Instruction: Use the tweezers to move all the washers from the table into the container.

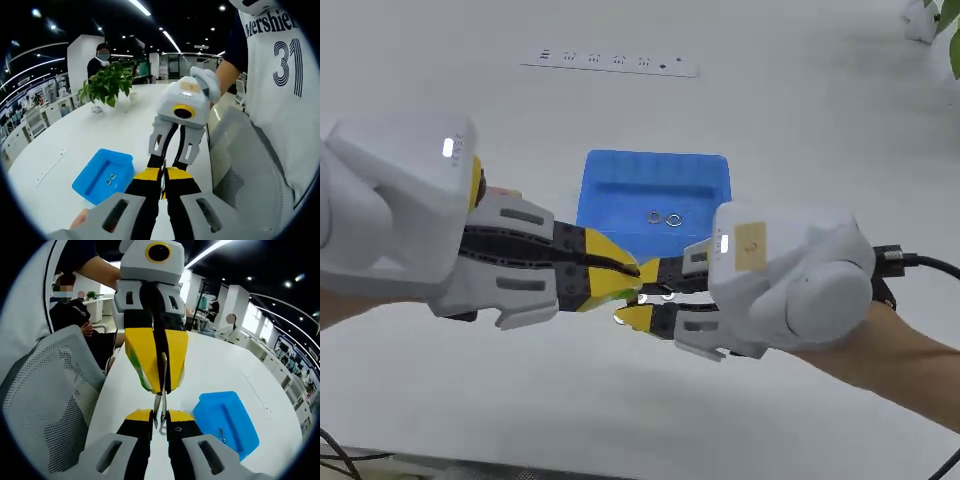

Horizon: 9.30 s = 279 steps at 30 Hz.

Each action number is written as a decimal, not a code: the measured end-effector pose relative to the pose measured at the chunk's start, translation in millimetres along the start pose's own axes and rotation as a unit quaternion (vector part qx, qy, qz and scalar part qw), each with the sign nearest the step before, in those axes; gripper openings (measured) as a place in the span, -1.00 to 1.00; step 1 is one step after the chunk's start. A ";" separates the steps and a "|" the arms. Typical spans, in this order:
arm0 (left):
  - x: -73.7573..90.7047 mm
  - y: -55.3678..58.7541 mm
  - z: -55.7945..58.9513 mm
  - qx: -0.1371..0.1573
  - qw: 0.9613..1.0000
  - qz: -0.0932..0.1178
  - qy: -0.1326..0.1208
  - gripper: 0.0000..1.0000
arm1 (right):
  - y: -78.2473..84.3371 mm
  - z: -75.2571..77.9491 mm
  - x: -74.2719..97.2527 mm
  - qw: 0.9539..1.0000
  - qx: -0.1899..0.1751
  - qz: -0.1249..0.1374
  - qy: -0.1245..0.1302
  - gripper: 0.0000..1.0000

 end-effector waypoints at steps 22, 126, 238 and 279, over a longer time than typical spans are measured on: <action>-6.4 24.0 -2.9 0.023 1.000 -0.008 0.007 -0.87 | 12.3 6.9 -19.4 0.999 -0.026 -0.017 -0.009 -0.77; 5.2 -25.9 -42.7 -0.007 1.000 0.019 0.000 -0.86 | -36.3 43.7 7.9 1.000 0.021 0.005 0.023 -0.81; -20.9 9.1 -108.6 -0.062 0.998 -0.002 -0.014 -0.85 | -27.9 108.2 -7.3 1.000 -0.003 -0.008 0.030 -0.85; 0.4 -3.1 14.0 0.002 0.999 -0.010 0.038 -0.87 | -3.2 -12.6 3.6 0.998 -0.039 -0.003 -0.056 -0.80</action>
Point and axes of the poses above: the centre of the closed fingertips' face, and the gripper's own axes: x roughly backward along the fingers, z roughly to its right, y roughly out of its underside, the point moved 9 cm from there along x, roughly backward along the fingers, and after that the axes turned 12 degrees about -x, right-handed, at the moved point
